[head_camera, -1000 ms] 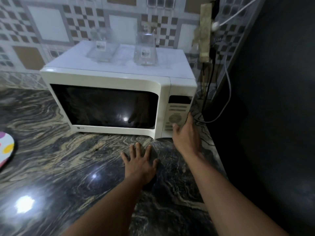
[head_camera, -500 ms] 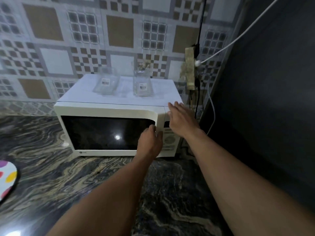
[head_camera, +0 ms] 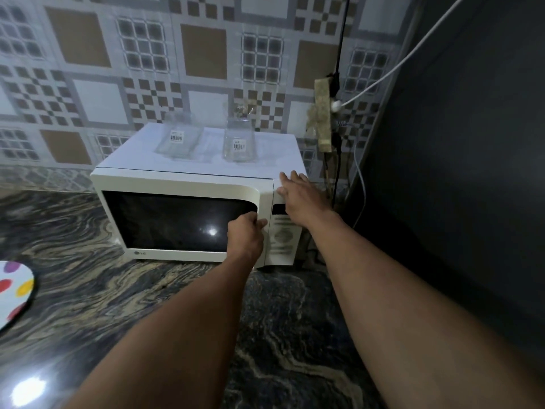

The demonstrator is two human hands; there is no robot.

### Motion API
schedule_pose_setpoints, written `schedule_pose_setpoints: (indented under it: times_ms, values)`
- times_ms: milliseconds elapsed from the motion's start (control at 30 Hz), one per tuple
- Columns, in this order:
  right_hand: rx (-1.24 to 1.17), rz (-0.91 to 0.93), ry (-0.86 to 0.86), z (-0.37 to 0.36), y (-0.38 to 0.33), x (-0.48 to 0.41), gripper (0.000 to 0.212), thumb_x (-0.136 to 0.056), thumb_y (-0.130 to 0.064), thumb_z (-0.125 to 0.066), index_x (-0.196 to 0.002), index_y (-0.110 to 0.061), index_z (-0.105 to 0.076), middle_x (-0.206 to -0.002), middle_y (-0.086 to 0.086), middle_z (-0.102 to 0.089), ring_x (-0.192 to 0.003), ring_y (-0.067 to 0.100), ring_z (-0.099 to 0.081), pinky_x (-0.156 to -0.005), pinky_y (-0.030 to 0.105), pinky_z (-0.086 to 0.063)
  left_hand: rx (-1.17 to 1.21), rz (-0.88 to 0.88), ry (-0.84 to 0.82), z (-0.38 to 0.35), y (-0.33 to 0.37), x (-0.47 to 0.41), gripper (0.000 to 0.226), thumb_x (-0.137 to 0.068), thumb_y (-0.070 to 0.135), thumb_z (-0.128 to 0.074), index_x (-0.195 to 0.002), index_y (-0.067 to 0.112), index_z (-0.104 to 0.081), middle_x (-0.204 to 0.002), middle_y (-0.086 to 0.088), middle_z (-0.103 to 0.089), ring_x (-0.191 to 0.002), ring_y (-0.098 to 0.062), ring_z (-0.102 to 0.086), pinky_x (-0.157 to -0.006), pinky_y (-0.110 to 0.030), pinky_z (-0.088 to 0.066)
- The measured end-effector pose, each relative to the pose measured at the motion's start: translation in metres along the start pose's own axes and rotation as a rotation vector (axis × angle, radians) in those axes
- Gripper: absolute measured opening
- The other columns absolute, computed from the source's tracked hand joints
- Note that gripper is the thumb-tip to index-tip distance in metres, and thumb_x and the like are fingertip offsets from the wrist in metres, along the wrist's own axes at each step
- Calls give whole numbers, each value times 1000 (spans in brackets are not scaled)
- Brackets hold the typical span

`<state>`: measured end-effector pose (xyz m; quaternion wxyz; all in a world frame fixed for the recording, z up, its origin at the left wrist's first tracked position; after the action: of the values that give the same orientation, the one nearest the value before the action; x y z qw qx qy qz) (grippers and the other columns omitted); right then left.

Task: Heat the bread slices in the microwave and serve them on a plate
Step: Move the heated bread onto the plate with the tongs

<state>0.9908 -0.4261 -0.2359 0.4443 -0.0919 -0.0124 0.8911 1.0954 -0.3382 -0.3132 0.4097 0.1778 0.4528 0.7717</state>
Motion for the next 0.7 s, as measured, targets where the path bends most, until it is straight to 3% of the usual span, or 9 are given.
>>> schedule_pose_setpoints:
  times_ms: [167, 300, 500, 600, 700]
  values:
    - [55, 21, -21, 0, 0, -4, 51, -104, -12, -35, -155, -10, -27, -154, 14, -31, -140, 31, -29, -109, 44, -37, -4, 20, 21, 0, -2, 0, 34, -100, 10, -59, -68, 0, -52, -58, 2, -48, -50, -4, -37, -47, -22, -27]
    - [72, 40, -32, 3, 1, -3, 54, -105, -9, -37, -157, -10, -23, -155, 15, -29, -143, 31, -27, -109, 43, -37, 1, -20, 29, 0, 1, 1, 44, -99, 14, -61, -60, 9, -43, -55, -2, -44, -49, -9, -33, -42, -11, -29]
    - [169, 124, -39, 7, -1, -2, 57, -101, 2, -40, -155, -14, -31, -156, 17, -27, -142, 34, -28, -109, 44, -40, -10, -24, 28, -2, 1, -1, 45, -100, 16, -61, -58, 16, -45, -57, 1, -48, -51, -8, -42, -46, -21, -29]
    - [157, 133, -32, 8, 0, -2, 52, -104, -1, -39, -154, -15, -32, -158, 16, -26, -143, 34, -27, -109, 45, -39, 7, -12, 31, -4, -2, -2, 43, -99, 17, -62, -59, 15, -47, -57, -1, -50, -52, -12, -45, -54, -27, -36]
    - [152, 145, -17, 11, 0, -1, 48, -106, -5, -37, -153, -13, -35, -161, 14, -22, -144, 33, -25, -110, 45, -36, 12, -12, 36, -4, 0, -1, 44, -99, 18, -61, -59, 18, -45, -58, 1, -49, -53, -12, -45, -50, -24, -33]
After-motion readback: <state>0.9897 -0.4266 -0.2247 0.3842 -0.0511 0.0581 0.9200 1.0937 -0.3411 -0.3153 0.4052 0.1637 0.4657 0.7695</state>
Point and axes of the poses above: each hand's wrist, its own x-axis away from the middle knuckle, its own z-axis out of the back of the hand, y = z × x, the point moved 9 cm from there along -x, towards the middle knuckle
